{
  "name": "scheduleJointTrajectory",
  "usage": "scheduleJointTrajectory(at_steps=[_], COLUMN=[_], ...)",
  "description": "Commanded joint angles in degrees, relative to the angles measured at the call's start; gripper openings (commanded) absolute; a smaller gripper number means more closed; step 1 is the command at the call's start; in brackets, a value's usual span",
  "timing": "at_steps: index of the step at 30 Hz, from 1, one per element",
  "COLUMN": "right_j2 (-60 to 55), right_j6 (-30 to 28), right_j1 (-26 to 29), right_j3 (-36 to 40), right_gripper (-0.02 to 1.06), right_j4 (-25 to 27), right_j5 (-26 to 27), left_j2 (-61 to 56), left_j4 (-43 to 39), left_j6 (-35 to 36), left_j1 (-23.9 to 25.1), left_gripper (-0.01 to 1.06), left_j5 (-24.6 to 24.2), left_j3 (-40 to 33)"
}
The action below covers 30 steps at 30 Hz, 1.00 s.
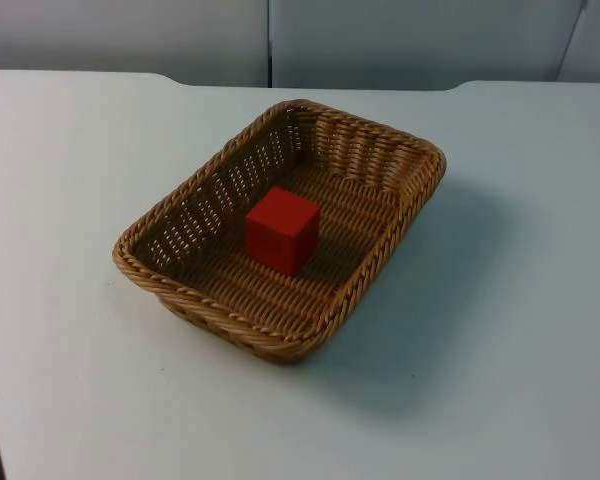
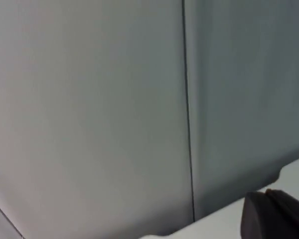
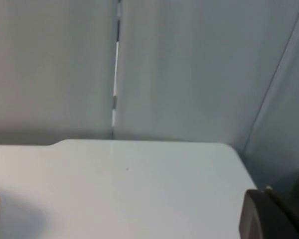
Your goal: Pick up the basket with the left hand and place the cube into the basket with the right hand.
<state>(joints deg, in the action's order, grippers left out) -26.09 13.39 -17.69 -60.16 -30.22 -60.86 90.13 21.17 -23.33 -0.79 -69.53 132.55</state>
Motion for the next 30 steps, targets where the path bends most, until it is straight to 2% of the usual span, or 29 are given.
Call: scheduleJointTrajectory(at_steps=[1,2,4,5,6,10,11,15,16,19,25,26,27,29,30], right_j2=[3.6,5.6,10.5,11.8,11.8,16.5,16.5,20.5,20.5,22.8,25.9,26.1,26.1,26.1,26.1], right_j6=[0.6,0.5,-0.4,-0.8,-0.8,-4.7,-4.7,-12.1,-12.1,-15.2,-15.5,-15.5,-15.8,-16.7,-16.7], right_j1=[0.3,0.3,0.3,0.3,0.3,0.3,0.3,0.3,0.3,0.3,0.3,0.3,0.3,0.3,0.3], right_j3=[3.9,6.8,11.6,13.1,13.1,16.8,16.8,19.7,19.7,22.4,27.2,28.2,29.4,29.5,29.5], right_gripper=[0.00,0.00,0.00,0.00,0.00,0.00,0.00,0.00,0.00,0.00,0.00,0.00,0.00,0.00,0.00], right_j4=[3.6,5.3,10.3,11.8,11.8,19.2,19.2,28.5,28.5,30.9,31.3,31.7,31.7,32.0,32.0], right_j5=[1.3,2.0,2.5,2.5,2.5,3.4,3.4,3.4,3.4,2.9,2.4,2.4,2.3,0.6,0.6], left_j2=[-5.2,-11.7,-20.6,-25.5,-25.5,-44.8,-44.8,-66.7,-66.7,-78.9,-90.1,-90.1,-90.1,-90.1,-90.1], left_j4=[0.3,0.3,0.4,0.7,0.7,1.3,1.3,1.1,1.1,1.1,1.1,0.4,-0.4,-2.4,-2.4], left_j6=[-0.9,-2.6,-3.3,-3.2,-3.2,-3.0,-3.0,-0.9,-0.9,3.2,3.2,3.1,3.0,3.0,3.0], left_j1=[-0.3,-0.3,-0.3,-0.3,-0.3,-0.3,-0.3,-0.3,-0.3,-0.3,-0.3,-0.3,-0.3,-0.3,-0.3], left_gripper=[0.00,0.00,0.00,0.00,0.00,0.00,0.00,0.00,0.00,0.00,0.00,0.00,0.00,0.00,0.00], left_j5=[-0.4,-0.4,-0.1,2.6,2.6,7.2,7.2,10.9,10.9,13.7,12.9,12.3,8.1,4.7,4.7], left_j3=[-6.4,-15.2,-26.6,-32.9,-32.9,-56.7,-56.7,-79.7,-79.7,-88.7,-92.9,-92.9,-92.1,-92.2,-92.2])
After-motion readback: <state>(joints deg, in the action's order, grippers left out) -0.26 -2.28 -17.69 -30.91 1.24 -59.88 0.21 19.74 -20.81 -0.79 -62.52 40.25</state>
